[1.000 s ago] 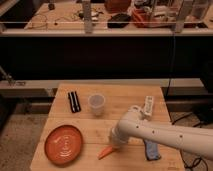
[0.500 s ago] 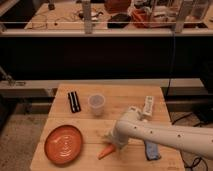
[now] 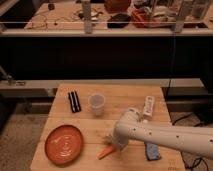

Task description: Drag the pepper across the table

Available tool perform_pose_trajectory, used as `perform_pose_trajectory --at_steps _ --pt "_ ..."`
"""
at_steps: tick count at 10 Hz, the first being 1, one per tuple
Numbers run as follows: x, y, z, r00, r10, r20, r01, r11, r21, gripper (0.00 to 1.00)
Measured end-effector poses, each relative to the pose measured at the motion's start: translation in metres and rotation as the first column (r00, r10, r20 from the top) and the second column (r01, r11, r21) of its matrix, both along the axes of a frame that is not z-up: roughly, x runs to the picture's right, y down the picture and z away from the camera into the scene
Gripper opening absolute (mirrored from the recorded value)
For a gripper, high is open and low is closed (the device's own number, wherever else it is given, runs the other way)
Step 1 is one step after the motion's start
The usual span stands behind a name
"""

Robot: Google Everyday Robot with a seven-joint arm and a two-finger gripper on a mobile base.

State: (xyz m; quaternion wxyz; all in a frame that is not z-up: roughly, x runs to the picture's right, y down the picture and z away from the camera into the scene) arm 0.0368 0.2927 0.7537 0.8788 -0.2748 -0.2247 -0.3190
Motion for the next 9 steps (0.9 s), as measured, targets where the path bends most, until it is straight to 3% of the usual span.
perform_pose_trajectory --at_steps 3,6,9 --pt "0.003 -0.001 0.008 1.0 -0.006 -0.014 0.006 1.0 0.004 0.8" --pt "0.009 0.0 0.016 1.0 0.003 -0.03 -0.003 1.0 -0.002 0.72" --pt "0.01 -0.001 0.017 0.999 0.01 -0.037 -0.011 0.9999 -0.007 0.51"
